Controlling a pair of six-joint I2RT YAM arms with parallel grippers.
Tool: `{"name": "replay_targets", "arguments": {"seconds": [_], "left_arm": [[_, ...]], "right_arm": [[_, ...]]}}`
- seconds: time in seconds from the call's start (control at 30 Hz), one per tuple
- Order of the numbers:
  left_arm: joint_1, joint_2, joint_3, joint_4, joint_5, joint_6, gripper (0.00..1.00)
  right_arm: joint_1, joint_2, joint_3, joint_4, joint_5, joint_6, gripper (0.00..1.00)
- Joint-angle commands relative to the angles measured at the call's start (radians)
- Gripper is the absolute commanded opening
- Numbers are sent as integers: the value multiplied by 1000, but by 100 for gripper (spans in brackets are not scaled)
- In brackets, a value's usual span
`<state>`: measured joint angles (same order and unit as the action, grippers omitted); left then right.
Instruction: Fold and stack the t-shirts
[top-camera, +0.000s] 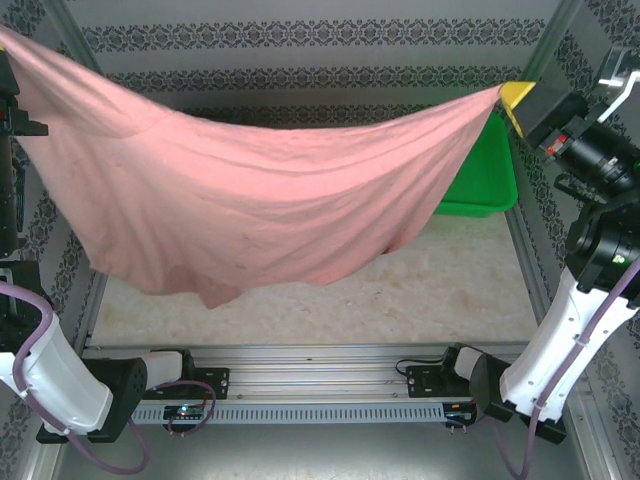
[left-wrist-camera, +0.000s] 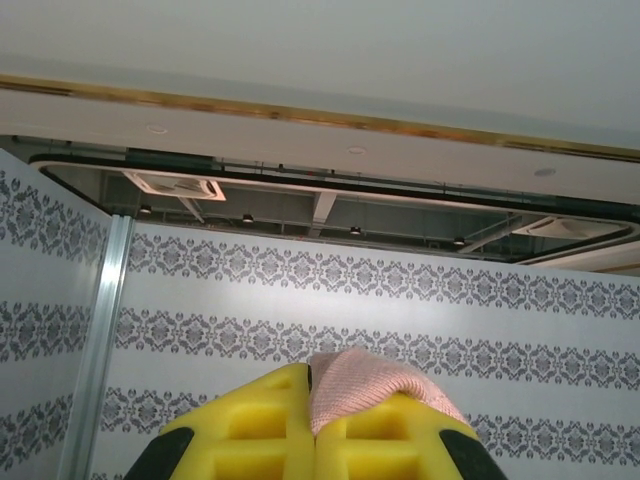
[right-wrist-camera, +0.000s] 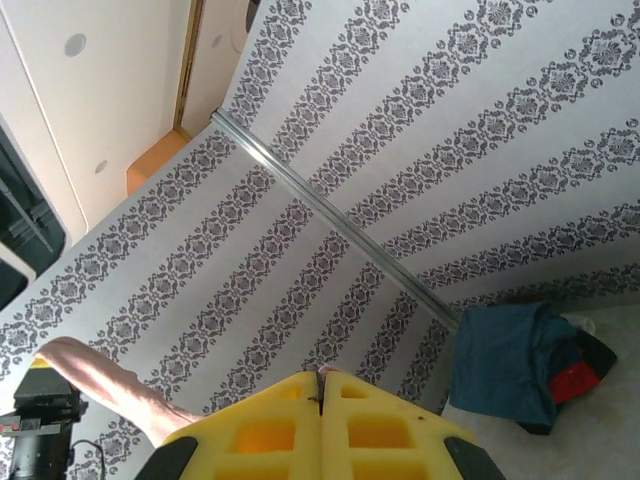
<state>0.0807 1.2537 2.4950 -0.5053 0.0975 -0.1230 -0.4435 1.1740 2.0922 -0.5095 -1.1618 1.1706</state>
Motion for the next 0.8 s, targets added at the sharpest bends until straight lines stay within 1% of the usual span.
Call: {"name": "replay_targets", "arguments": {"seconds": [0.0, 0.07, 0.13, 0.2, 0.3, 0.37, 0.5, 0.57, 0.63, 0.67, 0.73, 0.77], "left_arm": [[10, -5, -91, 25, -29, 40, 0], [10, -7, -187, 13, -52, 49, 0], [11, -7, -290, 19, -51, 71, 0], [10, -3, -398, 37, -65, 84, 0], [11, 5, -567, 102, -68, 94, 0], [14, 16, -683, 161, -71, 92, 0], [28, 56, -865, 235, -70, 76, 0], [30, 77, -958, 287, -60, 68, 0], [33, 99, -1034, 336, -65, 63, 0], [35, 112, -1065, 360, -59, 58, 0], [39, 138, -1117, 410, -49, 48, 0], [39, 158, -1131, 423, -39, 48, 0]], "right_arm": [[-13, -29, -126, -67, 8, -44, 0], [-14, -62, -282, -59, 56, -41, 0], [-8, -90, -432, 7, 93, -24, 0], [8, -93, -529, 40, 131, -52, 0], [77, -38, -579, -69, 211, -209, 0], [131, 5, -618, -140, 303, -313, 0], [166, 87, -765, -116, 406, -406, 0], [173, 133, -828, -123, 492, -437, 0], [184, 180, -869, -68, 504, -459, 0], [191, 208, -874, -71, 547, -476, 0], [200, 274, -865, -62, 578, -515, 0], [210, 311, -847, -75, 619, -537, 0]]}}
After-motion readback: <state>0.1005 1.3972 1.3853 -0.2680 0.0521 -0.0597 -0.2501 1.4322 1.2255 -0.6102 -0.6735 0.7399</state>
